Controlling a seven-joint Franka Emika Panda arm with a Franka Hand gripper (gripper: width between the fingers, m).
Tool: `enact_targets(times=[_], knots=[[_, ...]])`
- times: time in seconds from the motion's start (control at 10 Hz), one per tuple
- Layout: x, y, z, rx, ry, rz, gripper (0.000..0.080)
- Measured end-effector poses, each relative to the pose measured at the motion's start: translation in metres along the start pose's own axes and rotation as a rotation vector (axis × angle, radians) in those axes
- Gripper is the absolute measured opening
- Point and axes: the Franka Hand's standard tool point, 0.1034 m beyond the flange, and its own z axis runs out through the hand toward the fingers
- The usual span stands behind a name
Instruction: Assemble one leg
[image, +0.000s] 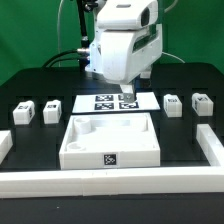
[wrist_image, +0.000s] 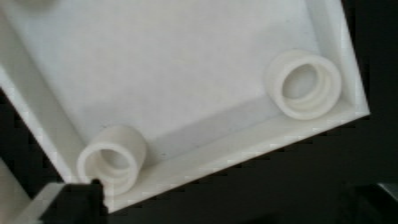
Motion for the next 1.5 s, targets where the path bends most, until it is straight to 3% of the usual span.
enact_targets(times=[0.1,0.4,0.9,1.3,1.5], knots=[[-0.005,-0.004,0.003,0.01,-0.004,-0.049,0.065],[-0.035,-0.037,0.027,0.068,-0.032,-0.215,0.065],[-0.037,-0.04,0.032,0.078,-0.04,-0.236,0.065],[-0.041,-0.055,0.053,0.126,-0.051,-0.266,0.065],[-0.045,-0.054,0.059,0.136,-0.053,-0.256,0.065]])
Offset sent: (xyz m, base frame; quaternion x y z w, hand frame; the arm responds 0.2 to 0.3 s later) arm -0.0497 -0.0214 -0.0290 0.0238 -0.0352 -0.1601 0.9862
